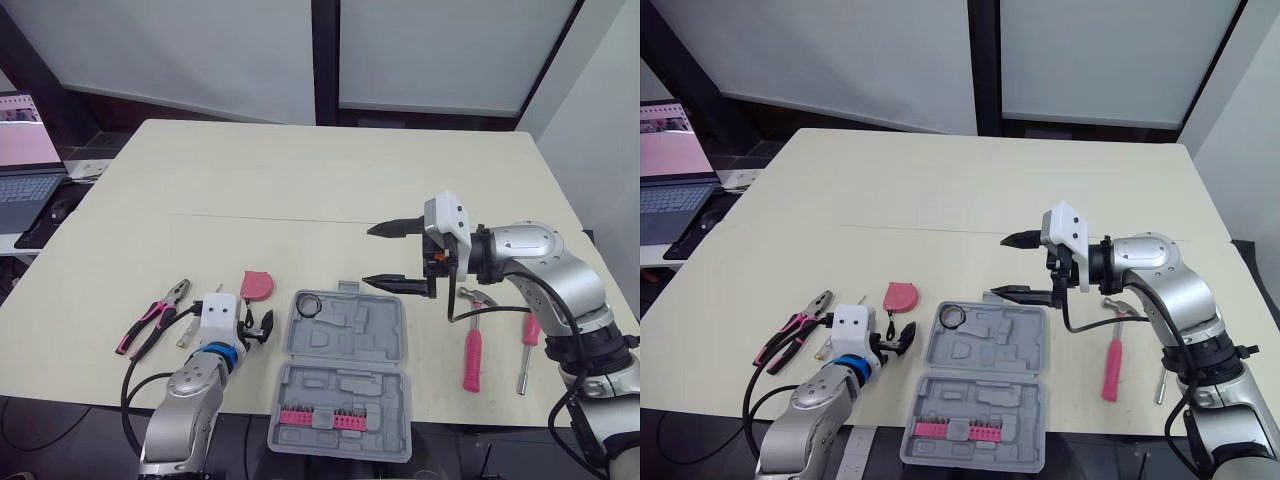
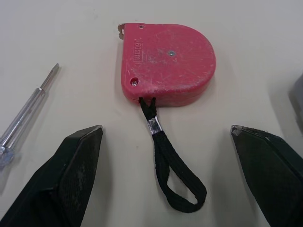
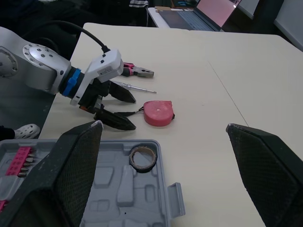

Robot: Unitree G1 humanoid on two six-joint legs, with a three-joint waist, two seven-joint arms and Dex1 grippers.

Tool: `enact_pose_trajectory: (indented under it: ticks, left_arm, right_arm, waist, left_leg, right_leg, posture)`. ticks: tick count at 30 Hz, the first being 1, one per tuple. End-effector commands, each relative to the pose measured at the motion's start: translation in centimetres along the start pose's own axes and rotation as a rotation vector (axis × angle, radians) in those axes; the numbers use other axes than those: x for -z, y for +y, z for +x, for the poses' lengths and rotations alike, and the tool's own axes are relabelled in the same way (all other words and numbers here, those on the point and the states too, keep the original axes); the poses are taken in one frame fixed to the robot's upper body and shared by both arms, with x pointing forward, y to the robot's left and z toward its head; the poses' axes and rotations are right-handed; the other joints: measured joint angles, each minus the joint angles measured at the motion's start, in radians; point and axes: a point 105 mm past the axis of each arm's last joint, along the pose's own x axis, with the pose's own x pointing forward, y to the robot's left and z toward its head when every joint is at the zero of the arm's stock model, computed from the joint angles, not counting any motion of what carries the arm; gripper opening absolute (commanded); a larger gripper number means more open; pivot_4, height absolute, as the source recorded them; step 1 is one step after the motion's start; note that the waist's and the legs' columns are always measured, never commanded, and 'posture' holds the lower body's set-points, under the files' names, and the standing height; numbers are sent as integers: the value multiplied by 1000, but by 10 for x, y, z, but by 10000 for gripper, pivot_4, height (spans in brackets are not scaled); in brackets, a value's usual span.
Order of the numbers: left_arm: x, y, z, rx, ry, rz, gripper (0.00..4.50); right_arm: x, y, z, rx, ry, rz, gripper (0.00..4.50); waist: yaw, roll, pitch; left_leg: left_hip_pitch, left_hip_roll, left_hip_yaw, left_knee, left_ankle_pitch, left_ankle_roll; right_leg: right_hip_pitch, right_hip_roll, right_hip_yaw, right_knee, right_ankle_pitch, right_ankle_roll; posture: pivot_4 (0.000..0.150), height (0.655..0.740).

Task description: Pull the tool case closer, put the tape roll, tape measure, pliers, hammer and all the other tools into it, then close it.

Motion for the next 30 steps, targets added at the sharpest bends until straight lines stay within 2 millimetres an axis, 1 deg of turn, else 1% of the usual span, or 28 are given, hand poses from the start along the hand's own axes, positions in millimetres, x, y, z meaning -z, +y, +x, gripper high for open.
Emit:
enact_pose_trajectory:
  ticks: [1, 3, 6, 16, 18, 25, 29, 30]
  left_arm:
    - [-3, 5, -1, -37, -2, -3, 45000]
    - [-5, 2, -1, -19, -5, -9, 45000]
    - [-1, 5, 0, -30, 12, -9, 38695]
    - [2, 9, -2, -26, 19, -9, 6161]
    - [2, 9, -2, -18, 21, -9, 814]
    - [0, 14, -3, -10, 13, 11, 345]
    - [-4, 4, -9, 80, 6, 45, 345]
    - [-3, 2, -14, 109, 17, 65, 345]
  right_arm:
    - [-14, 0, -5, 17, -27, -48, 44554]
    - [-14, -1, -6, 19, -29, -46, 44554]
    - [-14, -1, -6, 21, -28, -44, 45000]
    - [-13, 4, -4, 11, -28, -30, 45000]
    - [-12, 6, -3, 8, -28, -28, 45000]
    - [-10, 9, -2, -6, -20, -21, 45000]
    - [-9, 13, -1, -25, -13, -24, 45000]
    - [-10, 16, -1, -42, -10, -19, 45000]
  waist:
    - [0, 0, 0]
    - [0, 0, 0]
    - [0, 0, 0]
    - [0, 0, 0]
    - [0, 0, 0]
    - [0, 0, 0]
    - [0, 0, 0]
    - [0, 0, 0]
  left_leg:
    - [0, 0, 0, 0, 0, 0]
    - [0, 0, 0, 0, 0, 0]
    - [0, 0, 0, 0, 0, 0]
    - [0, 0, 0, 0, 0, 0]
    - [0, 0, 0, 0, 0, 0]
    - [0, 0, 0, 0, 0, 0]
    - [0, 0, 0, 0, 0, 0]
    - [0, 0, 0, 0, 0, 0]
  right_leg:
    - [0, 0, 0, 0, 0, 0]
    - [0, 0, 0, 0, 0, 0]
    - [0, 0, 0, 0, 0, 0]
    - [0, 0, 0, 0, 0, 0]
    - [0, 0, 0, 0, 0, 0]
    - [0, 0, 0, 0, 0, 0]
    - [0, 0, 0, 0, 0, 0]
    - [0, 0, 0, 0, 0, 0]
  posture:
    - [1500, 7400]
    - [1500, 7400]
    - [1500, 7400]
    - [1500, 7400]
    - [1500, 7400]
    - [1500, 7400]
    - [1500, 7400]
    - [1500, 7400]
